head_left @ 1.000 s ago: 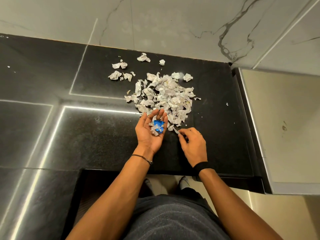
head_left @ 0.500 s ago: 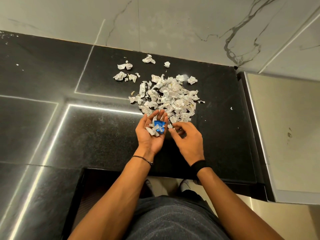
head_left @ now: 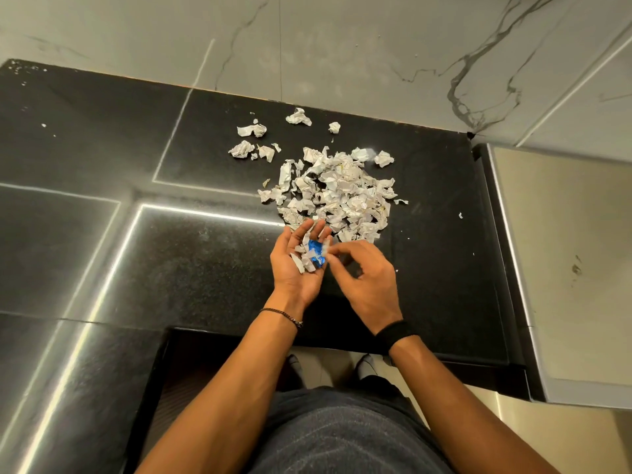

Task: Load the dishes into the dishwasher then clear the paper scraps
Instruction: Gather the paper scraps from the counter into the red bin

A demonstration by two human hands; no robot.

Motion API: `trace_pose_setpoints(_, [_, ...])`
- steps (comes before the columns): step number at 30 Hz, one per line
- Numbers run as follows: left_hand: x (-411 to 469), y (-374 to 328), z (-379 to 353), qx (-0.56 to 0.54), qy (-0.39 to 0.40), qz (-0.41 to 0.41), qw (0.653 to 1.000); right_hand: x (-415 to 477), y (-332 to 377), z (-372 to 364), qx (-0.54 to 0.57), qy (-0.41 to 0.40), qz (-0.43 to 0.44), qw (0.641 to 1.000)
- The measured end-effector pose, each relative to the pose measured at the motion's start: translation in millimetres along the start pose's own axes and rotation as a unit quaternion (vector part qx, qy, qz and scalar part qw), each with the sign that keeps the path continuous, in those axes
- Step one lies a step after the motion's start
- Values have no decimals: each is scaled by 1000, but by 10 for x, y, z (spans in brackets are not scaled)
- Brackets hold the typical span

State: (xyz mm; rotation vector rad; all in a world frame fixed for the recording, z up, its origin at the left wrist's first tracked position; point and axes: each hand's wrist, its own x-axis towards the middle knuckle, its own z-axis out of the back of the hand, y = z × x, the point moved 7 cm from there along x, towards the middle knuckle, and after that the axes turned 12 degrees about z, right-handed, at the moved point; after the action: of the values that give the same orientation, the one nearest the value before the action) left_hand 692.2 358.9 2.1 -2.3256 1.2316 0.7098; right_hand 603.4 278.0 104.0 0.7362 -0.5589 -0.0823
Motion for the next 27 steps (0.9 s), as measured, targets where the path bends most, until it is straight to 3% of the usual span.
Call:
trace_pose_setpoints(3, [-13, 48, -47, -3, 10, 13, 1000, 94, 105, -108, 31, 32, 2, 999])
trace_pose_setpoints(7, [-52, -20, -65, -20, 26, 5, 999, 47, -211, -10, 23, -14, -87, 996])
trace_pose_setpoints(12, [-117, -127, -4, -18, 27, -17, 999, 55, -521, -272, -138, 136, -84, 977])
trace_pose_setpoints(14, [-148, -178, 37, -17, 17, -29, 999, 33, -543, -340, -173, 151, -64, 971])
trace_pose_setpoints(20, [-181, -317, 155, -24, -8, -52, 998, -146, -499, -226, -195, 91, -31, 976])
trace_pose_setpoints(24, [-153, -266, 113, -20, -13, -47, 999, 6, -295, -64, -99, -10, -64, 993])
trace_pose_setpoints(27, [-101, -207, 29, -10, 0, -34, 999, 216, -4, -89, -27, -25, -30, 999])
